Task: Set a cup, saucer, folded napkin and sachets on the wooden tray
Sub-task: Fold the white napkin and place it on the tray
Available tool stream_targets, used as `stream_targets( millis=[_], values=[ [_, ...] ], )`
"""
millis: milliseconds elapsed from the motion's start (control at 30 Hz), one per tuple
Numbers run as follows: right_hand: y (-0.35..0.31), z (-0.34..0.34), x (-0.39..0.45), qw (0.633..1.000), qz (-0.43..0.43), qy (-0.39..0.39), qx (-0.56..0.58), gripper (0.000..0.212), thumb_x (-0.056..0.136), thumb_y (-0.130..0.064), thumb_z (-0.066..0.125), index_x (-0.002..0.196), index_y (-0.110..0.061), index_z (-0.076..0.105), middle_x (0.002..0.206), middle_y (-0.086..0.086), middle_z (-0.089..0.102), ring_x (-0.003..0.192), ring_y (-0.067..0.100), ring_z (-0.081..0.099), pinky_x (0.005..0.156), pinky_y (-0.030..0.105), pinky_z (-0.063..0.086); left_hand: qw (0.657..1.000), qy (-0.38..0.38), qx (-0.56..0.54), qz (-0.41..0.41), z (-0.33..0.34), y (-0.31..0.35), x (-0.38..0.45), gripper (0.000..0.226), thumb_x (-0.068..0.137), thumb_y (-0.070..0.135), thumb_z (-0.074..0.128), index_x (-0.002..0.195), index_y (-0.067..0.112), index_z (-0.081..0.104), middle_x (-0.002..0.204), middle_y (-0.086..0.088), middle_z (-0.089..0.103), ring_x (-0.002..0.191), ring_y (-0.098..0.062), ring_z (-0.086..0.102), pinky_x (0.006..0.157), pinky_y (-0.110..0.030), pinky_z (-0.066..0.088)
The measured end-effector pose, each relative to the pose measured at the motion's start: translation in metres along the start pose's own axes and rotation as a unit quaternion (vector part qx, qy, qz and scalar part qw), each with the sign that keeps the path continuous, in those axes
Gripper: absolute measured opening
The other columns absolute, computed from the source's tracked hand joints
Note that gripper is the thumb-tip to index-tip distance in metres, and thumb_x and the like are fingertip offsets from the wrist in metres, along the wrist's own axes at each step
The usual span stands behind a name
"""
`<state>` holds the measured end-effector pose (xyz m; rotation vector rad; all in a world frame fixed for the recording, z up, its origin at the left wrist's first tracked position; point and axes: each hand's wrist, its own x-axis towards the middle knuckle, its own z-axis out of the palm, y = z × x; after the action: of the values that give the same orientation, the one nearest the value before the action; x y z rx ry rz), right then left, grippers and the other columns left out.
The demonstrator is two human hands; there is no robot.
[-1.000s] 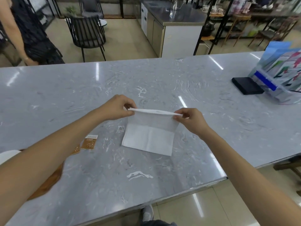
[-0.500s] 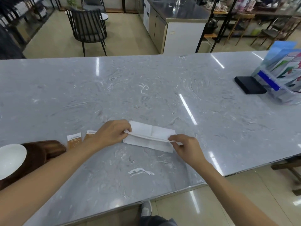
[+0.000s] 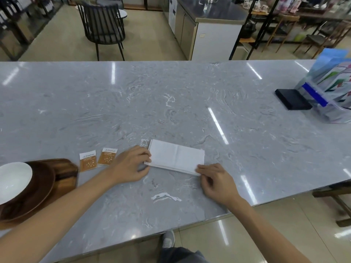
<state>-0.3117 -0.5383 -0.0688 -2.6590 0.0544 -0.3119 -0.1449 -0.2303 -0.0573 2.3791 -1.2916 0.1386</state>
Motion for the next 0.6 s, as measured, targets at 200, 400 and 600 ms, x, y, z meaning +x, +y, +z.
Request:
stream_targets(
  millis=[200, 400, 600],
  values=[
    [-0.025, 0.010, 0.041, 0.998, -0.021, 0.059, -0.032, 0.035, 0.103, -0.027, 0.050, 0.124, -0.012, 0.074, 0.133, 0.004, 0.071, 0.121, 0.025, 0.060, 0.097, 0.041, 0.055, 0.999, 0.027, 0.031, -0.025, 0.013, 0.033, 0.048, 0.032, 0.098, 0.034, 0.050, 0.111, 0.015, 0.072, 0.128, -0.004, 0.067, 0.124, -0.024, 0.058, 0.087, -0.036, 0.056],
    [-0.020, 0.040, 0.071, 0.987, 0.030, -0.118, -0.104, 0.058, 0.112, -0.042, 0.024, 0.165, -0.021, 0.015, 0.173, -0.002, 0.011, 0.160, 0.018, 0.006, 0.129, 0.041, 0.008, 0.968, -0.155, 0.107, -0.164, 0.059, 0.048, 0.078, 0.062, 0.108, 0.043, 0.018, 0.162, 0.013, 0.008, 0.171, -0.004, 0.007, 0.157, -0.020, 0.002, 0.127, -0.039, 0.003],
    [-0.009, 0.047, 0.062, 0.986, 0.054, -0.112, -0.112, 0.064, 0.110, -0.048, 0.021, 0.165, -0.020, 0.004, 0.174, -0.003, 0.004, 0.160, 0.014, 0.001, 0.130, 0.041, 0.002, 0.967, -0.123, 0.119, -0.188, 0.065, 0.034, 0.059, 0.064, 0.107, 0.042, 0.016, 0.161, 0.012, -0.001, 0.171, -0.002, -0.001, 0.157, -0.015, -0.003, 0.127, -0.040, 0.002]
  ],
)
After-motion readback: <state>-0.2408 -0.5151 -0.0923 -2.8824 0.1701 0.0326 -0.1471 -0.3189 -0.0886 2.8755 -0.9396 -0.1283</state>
